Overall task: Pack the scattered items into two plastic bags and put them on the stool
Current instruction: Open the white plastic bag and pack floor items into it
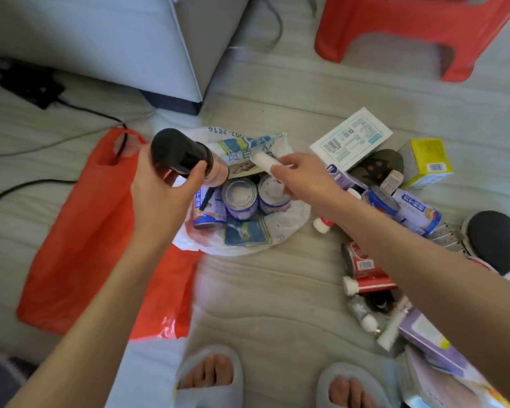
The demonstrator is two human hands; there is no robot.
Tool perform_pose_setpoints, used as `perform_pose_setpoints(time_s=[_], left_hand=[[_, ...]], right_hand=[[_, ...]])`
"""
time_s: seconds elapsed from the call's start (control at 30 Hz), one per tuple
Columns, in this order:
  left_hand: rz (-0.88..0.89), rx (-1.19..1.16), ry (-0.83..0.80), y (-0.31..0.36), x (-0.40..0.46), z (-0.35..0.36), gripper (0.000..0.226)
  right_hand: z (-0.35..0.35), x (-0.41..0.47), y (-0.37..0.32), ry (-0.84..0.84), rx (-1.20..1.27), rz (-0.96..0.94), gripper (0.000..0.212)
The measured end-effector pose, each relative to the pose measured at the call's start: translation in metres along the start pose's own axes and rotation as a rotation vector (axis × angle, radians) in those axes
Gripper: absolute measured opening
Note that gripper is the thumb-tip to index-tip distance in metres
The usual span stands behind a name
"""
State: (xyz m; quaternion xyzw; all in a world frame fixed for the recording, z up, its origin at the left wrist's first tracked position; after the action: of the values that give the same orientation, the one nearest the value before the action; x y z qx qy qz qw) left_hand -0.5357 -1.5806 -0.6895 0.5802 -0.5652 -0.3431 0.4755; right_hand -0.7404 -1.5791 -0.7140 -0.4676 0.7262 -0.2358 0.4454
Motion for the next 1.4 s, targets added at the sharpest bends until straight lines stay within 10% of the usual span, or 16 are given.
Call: perform_pose_setpoints(time_s=[0.43,0.9,1.1,1.4], left_hand=[[0.122,0.258,-0.405,-0.054,0.042,0.027,0.046],[0.183,0.439,-0.287,-0.044,-0.011,0.026,0.055],[0.361,0.464,-0.342,-0.017,-0.061,0.066,0.048],[0.453,0.687,-0.752,-0.012,-0.056,0.162,0.065]], right_hand=[[0.032,0.035,-0.014,0.223,-0.472,-0.212,0.032],[-0.02,-0.034,0.068,0.141,-0.563,-0.311,0.039],[-0.078,-0.073,0.135,0.403,-0.503,-0.126,0.039],[-0.087,-0.038,0.169,0.338,-0.218,0.157,0.049]])
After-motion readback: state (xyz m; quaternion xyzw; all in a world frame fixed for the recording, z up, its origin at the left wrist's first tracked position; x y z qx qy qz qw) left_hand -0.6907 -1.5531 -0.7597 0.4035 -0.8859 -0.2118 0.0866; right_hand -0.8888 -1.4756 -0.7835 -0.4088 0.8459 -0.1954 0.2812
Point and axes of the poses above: each hand's wrist, its own x-axis towards the middle knuckle, its own z-axis out of the palm, y = z × x, the point moved 3 cm from there along x, towards the middle knuckle, and after that the axes turned 2 degrees about -x, right-handed, at the moved point
